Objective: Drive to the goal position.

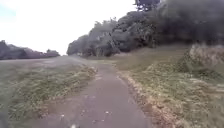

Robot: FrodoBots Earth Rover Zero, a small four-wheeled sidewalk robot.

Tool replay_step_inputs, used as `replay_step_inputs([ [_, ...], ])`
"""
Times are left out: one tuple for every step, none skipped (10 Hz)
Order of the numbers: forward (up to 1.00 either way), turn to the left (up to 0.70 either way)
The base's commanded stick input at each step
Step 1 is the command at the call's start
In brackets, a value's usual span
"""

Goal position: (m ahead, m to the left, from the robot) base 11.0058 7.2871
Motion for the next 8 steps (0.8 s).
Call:
replay_step_inputs([
  [0.60,0.01],
  [0.60,0.01],
  [0.60,0.01],
  [0.60,0.01],
  [0.60,0.01],
  [0.60,0.01],
  [0.60,0.01],
  [0.60,0.01],
])
